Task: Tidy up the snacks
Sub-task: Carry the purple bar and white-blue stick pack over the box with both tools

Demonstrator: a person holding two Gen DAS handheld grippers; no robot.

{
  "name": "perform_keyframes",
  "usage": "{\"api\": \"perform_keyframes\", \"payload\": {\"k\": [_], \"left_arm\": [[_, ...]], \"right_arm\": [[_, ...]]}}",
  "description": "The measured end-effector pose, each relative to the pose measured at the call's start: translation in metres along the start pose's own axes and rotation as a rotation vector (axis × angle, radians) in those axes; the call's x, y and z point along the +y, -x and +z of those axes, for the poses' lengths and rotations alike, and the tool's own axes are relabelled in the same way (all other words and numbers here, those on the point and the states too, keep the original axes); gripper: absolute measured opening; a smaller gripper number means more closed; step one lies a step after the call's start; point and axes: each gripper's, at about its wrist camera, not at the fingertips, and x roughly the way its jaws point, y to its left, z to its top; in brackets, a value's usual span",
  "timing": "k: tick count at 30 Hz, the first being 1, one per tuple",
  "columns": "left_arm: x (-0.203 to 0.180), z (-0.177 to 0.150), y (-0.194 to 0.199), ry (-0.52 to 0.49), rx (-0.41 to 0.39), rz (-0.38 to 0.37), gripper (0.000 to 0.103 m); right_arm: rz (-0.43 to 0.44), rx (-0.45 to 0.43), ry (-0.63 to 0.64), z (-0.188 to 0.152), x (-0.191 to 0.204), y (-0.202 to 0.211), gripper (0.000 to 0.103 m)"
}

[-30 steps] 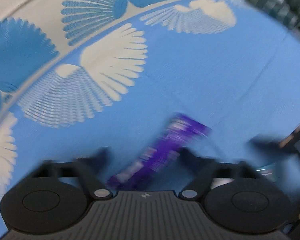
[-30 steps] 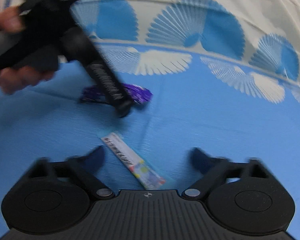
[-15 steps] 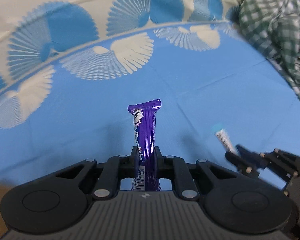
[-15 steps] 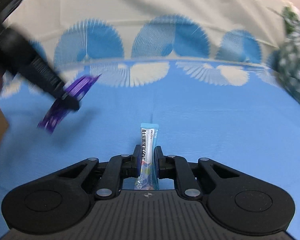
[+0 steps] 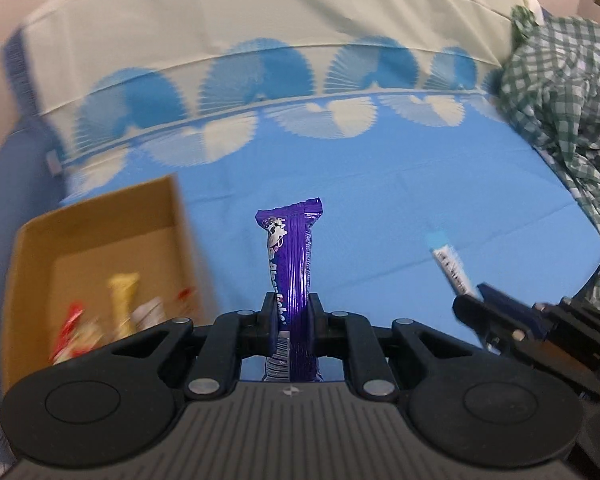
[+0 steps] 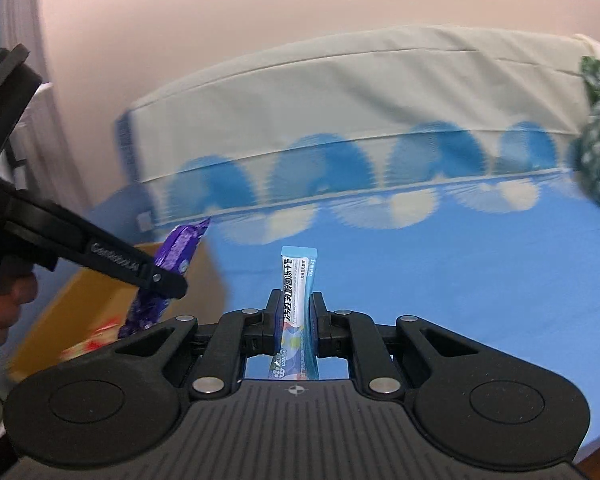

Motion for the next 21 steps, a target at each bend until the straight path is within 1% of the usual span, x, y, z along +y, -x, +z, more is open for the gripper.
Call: {"api": "perform_keyframes", "payload": {"k": [2, 5, 8, 11, 14, 17, 21], "left_arm": [[0.014, -0.02, 0.027, 0.013, -0.014, 0.037, 0.015], [0.037, -0.051, 0.064, 0.038, -0.037, 0.09, 0.015], [0.057, -0.081, 0.093, 0.076, -0.039, 0.113, 0.015], [0.073, -0.108, 0.114, 0.119, -0.039, 0.13, 0.015], [0.086, -0.132, 0.131, 0.15, -0.036, 0.154, 0.015], [0.097, -0.15, 0.143, 0.178, -0.04, 0.162, 0.015], [0.104, -0.166, 0.155, 0.207, -0.056, 0.157, 0.015]], "right_arm": [[0.044, 0.022, 0.002, -0.007, 0.027, 0.015, 0.014], [0.079, 0.032, 0.005, -0.014, 0.063, 0.033, 0.014], [0.126, 0.046, 0.022, -0.014, 0.093, 0.042, 0.014], [0.166, 0.044, 0.079, -0.019, 0.125, 0.056, 0.014], [0.189, 0.045, 0.125, -0.025, 0.147, 0.067, 0.014], [0.205, 0.057, 0.168, -0.035, 0.169, 0.078, 0.014], [0.205, 0.043, 0.221, -0.038, 0.189, 0.092, 0.014]]}}
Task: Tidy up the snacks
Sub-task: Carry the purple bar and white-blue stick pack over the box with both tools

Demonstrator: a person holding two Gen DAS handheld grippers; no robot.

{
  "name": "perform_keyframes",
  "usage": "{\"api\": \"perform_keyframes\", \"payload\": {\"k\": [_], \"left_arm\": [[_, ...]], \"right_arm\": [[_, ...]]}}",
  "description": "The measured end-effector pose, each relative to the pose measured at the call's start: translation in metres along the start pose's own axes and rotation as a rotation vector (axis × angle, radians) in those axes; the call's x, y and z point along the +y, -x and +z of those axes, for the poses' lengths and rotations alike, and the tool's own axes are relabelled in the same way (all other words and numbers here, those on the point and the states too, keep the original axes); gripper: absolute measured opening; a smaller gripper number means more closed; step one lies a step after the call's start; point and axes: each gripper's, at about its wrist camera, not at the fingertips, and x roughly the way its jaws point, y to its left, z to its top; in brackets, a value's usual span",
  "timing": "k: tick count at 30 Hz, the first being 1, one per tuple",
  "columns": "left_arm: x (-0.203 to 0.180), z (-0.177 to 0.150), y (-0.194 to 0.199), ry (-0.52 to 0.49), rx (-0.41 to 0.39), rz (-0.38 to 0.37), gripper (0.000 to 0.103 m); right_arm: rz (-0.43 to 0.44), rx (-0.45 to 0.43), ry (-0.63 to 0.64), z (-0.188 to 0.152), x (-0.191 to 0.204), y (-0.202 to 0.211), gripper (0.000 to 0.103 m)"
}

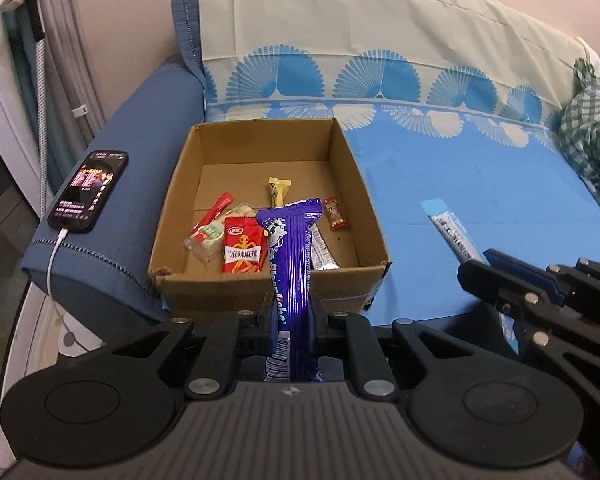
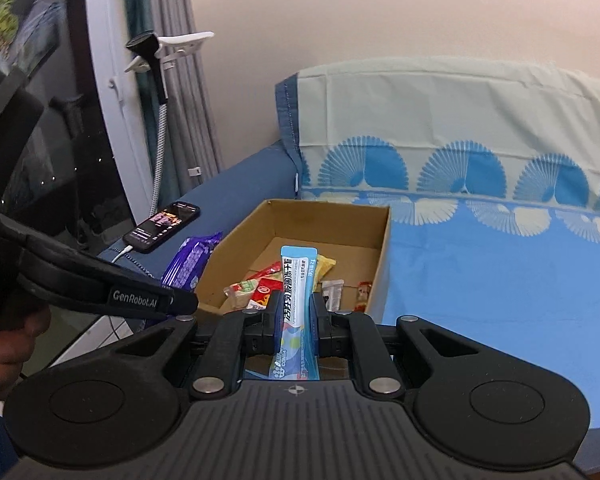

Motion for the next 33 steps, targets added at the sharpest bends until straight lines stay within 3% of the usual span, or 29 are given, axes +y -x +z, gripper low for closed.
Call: {"api": "perform_keyframes", "payload": {"k": [16, 33], "left_arm": [[0.007, -0.01, 0.011, 0.027, -0.021, -0.018, 0.015], [0.012, -0.004, -0.022, 0.034, 0.048, -0.014, 0.015]], "right_arm": [[-0.022, 0.001, 0.072, 0.0, 0.024, 0.01, 0.014], [-0.027, 0.078, 0.053, 0.001, 0.018, -0.02, 0.014]]}}
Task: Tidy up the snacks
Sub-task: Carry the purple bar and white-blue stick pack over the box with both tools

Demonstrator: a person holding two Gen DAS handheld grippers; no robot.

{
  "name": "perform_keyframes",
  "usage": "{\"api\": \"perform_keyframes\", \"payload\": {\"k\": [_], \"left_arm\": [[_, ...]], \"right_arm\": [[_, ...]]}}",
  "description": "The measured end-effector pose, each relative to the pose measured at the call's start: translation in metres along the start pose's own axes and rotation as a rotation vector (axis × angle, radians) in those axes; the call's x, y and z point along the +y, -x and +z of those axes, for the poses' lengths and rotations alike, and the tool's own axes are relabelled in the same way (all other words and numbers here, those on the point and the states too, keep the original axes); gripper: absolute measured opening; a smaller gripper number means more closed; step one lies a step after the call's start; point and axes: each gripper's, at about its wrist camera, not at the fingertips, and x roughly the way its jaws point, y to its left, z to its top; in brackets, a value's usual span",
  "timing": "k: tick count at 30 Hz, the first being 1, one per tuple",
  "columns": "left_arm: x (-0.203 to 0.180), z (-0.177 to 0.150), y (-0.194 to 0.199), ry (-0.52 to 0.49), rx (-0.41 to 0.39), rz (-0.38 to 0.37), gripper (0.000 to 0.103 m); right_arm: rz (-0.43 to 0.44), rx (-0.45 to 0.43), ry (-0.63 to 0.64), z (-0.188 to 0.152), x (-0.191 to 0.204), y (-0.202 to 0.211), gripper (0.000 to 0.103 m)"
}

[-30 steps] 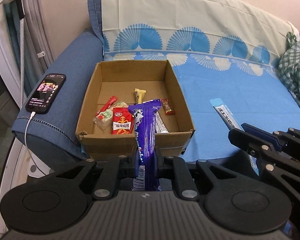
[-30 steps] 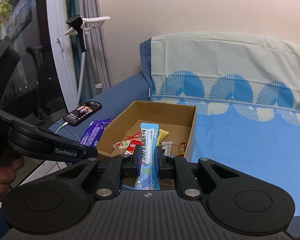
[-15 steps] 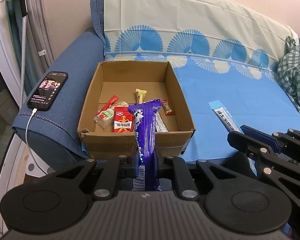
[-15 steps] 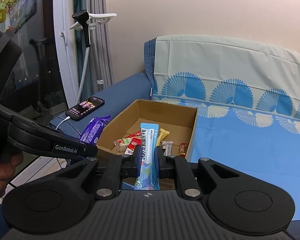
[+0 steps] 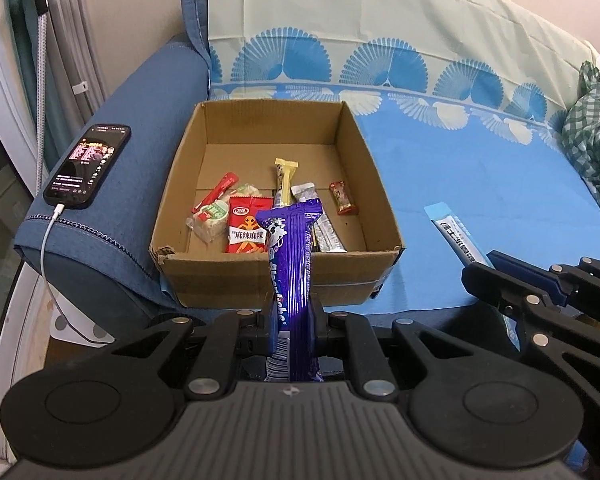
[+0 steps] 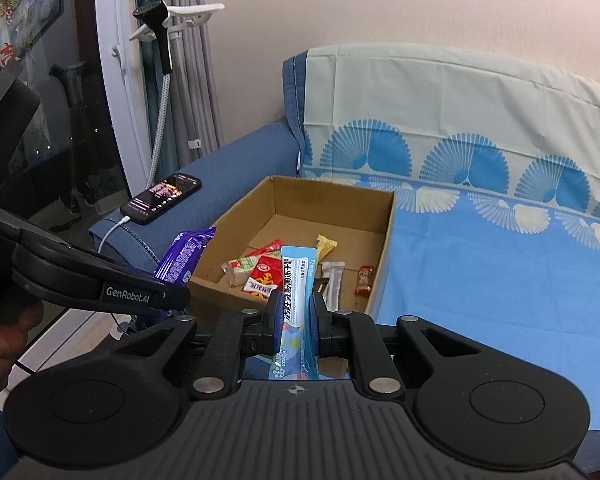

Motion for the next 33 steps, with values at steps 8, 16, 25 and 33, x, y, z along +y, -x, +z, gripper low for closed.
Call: {"api": "perform_keyframes", "payload": {"k": [8, 16, 25, 33], "left_arm": [[0.008, 0.013, -0.024, 0.011, 0.039, 0.003, 0.015], [0.02, 0.036, -0.049, 0.022, 0.064, 0.01, 0.015], [0.039, 0.079, -0.09, 0.046, 0.087, 0.034, 0.015], [0.053, 0.113, -0.137, 0.052, 0.121, 0.062, 0.015]], "right_arm": [[-0.009, 0.041, 0.003, 0.006, -0.005, -0.024, 0.014], [-0.001, 0.087, -0.015, 0.018, -0.011, -0.057, 0.015], [0.003, 0.125, -0.027, 0.039, -0.021, -0.112, 0.015], [0.003, 0.158, -0.06, 0.053, -0.035, -0.17, 0.016]]}}
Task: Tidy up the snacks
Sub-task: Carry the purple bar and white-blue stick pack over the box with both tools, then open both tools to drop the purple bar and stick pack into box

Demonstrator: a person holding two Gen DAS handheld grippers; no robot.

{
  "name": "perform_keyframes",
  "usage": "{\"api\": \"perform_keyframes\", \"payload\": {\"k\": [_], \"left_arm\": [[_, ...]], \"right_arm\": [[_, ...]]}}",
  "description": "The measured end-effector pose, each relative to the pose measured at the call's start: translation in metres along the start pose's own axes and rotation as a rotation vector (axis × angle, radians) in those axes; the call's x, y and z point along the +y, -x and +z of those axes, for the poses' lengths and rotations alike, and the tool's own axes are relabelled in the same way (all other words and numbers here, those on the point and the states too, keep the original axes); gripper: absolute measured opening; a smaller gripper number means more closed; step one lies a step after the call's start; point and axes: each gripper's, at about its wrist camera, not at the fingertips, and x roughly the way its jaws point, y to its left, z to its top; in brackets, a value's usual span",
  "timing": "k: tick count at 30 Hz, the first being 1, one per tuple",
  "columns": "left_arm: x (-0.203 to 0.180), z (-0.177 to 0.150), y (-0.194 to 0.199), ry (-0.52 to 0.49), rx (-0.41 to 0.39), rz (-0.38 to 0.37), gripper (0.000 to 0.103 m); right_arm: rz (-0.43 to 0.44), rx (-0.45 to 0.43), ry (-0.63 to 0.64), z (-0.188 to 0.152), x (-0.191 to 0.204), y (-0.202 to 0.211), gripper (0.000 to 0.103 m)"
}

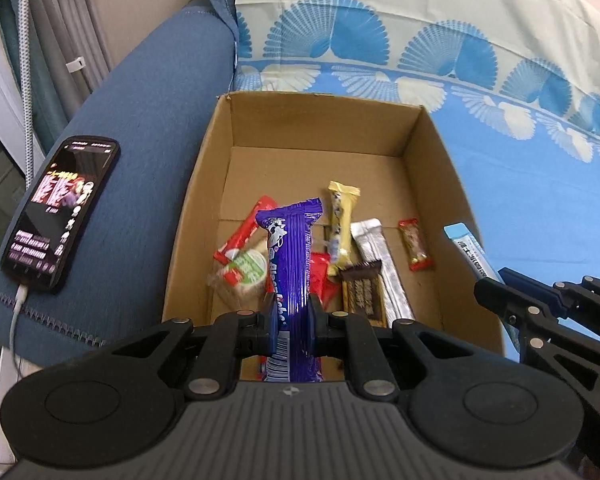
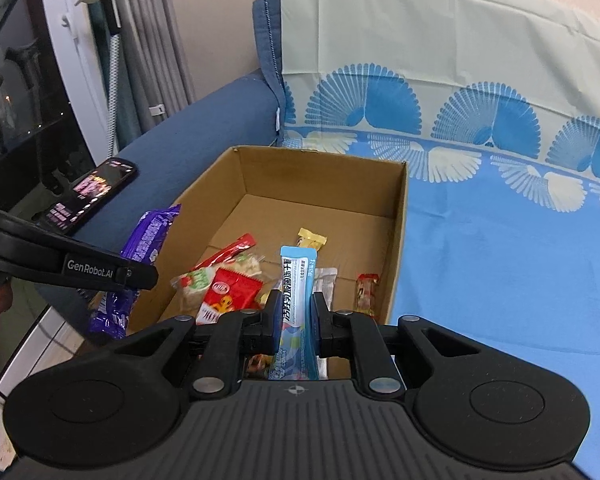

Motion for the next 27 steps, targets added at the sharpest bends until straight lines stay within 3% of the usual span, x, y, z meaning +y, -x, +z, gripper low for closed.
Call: {"api": "perform_keyframes", "payload": {"k": [14, 15, 17, 18, 19, 21, 23, 25, 27], "left_arm": [[0.004, 0.037, -0.067, -0.01, 0.047, 0.027, 0.015], [0.005, 0.04, -0.072, -0.009, 0.049, 0.036, 0.019], [0.008, 0.045, -0.077, -0.016, 0.046, 0.044, 0.054], [0.009, 0.048, -0.076, -0.02, 0.034, 0.049, 0.089], [0.011, 0.051, -0.075, -0.02, 0.018, 0.061, 0.102], [0.015, 0.055, -0.063, -0.019, -0.048, 0.088, 0.103], [0.016, 0.053, -0.055, -0.028, -0.059, 0.099, 0.103], [0.015, 0.045, -0.048, -0.027, -0.033, 0.104, 0.103], [0.012, 0.033, -0.04, -0.024, -0.001, 0.102, 0.103]], "right_arm": [[0.0, 0.045, -0.052, 0.02, -0.022, -0.073, 0.017], [-0.001, 0.046, -0.052, 0.021, -0.022, -0.076, 0.019], [-0.008, 0.039, -0.054, 0.025, -0.025, -0.083, 0.02], [-0.011, 0.029, -0.058, 0.027, -0.026, -0.084, 0.03], [-0.012, 0.021, -0.062, 0.032, -0.029, -0.087, 0.05], [-0.013, 0.008, -0.082, 0.043, -0.036, -0.091, 0.074], [-0.013, -0.007, -0.1, 0.051, -0.04, -0.088, 0.08], [-0.025, -0.012, -0.11, 0.052, -0.038, -0.08, 0.092], [-0.037, 0.01, -0.12, 0.046, -0.033, -0.072, 0.096]]}}
